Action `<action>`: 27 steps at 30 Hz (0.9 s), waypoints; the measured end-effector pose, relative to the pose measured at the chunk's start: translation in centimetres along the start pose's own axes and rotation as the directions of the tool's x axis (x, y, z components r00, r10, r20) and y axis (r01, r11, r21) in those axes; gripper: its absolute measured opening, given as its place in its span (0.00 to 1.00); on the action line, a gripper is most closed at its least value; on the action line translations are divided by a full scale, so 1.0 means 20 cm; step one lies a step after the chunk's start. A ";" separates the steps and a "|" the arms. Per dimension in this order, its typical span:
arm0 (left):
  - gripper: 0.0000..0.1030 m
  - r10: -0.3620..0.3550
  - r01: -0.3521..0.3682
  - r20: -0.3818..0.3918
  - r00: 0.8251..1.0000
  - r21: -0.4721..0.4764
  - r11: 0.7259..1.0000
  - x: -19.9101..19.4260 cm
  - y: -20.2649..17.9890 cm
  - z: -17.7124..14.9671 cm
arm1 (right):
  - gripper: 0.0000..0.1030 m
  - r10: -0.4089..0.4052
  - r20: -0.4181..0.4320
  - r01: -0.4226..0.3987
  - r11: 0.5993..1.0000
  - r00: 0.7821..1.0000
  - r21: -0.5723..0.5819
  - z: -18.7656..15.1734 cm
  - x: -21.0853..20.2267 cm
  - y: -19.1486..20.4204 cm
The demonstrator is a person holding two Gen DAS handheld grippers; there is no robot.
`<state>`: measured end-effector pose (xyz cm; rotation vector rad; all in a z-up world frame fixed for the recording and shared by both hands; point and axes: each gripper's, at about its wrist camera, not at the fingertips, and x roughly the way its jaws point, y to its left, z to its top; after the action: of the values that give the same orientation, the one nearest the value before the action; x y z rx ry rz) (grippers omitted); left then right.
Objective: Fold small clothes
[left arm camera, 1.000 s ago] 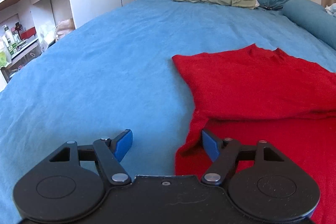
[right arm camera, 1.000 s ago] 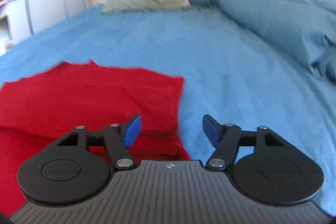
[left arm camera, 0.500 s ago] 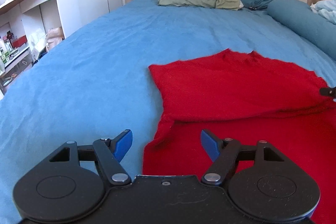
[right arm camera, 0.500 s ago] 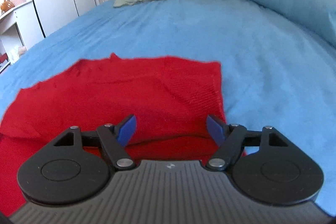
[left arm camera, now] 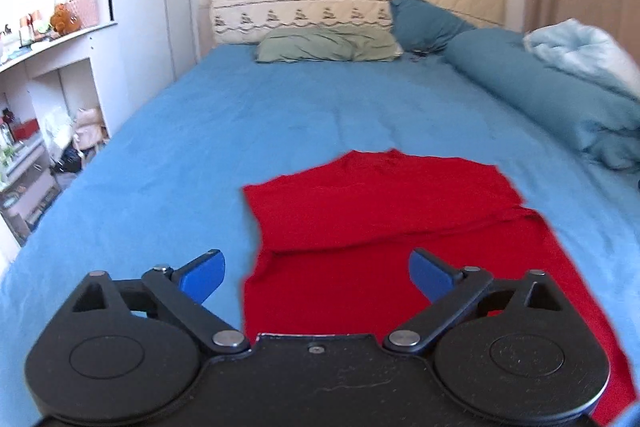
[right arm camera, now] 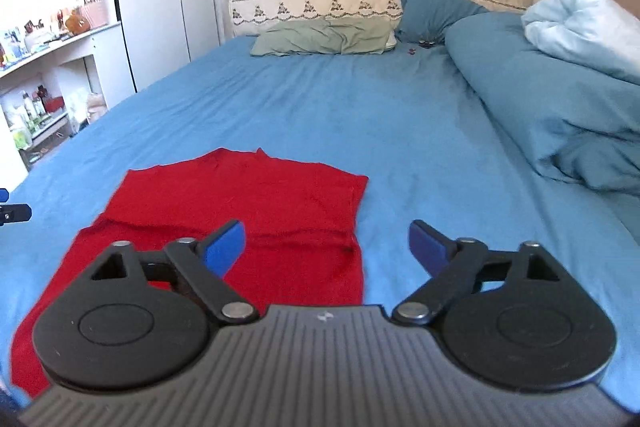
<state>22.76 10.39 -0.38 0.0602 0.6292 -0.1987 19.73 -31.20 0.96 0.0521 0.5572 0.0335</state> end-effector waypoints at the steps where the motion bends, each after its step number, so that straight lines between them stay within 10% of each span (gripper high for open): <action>1: 0.99 -0.019 0.019 -0.016 1.000 -0.008 1.000 -0.05 -0.01 -0.02 | 1.00 0.003 -0.002 -0.003 1.000 1.000 0.006 -0.02 -0.07 -0.01; 11: 1.00 -0.087 0.078 -0.123 0.989 -0.071 0.994 -0.26 0.00 -0.32 | 1.00 0.008 -0.098 -0.008 1.000 0.995 0.000 -0.42 -0.47 0.02; 27: 0.82 -0.070 0.039 -0.229 0.971 -0.136 0.990 -0.20 0.09 -0.79 | 1.00 -0.021 -0.254 0.037 0.998 0.967 0.059 -0.93 -0.34 0.12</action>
<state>10.88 14.68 -10.71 -0.0612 0.8780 -0.2045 4.12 -28.41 -11.20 0.1022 0.8154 -0.0059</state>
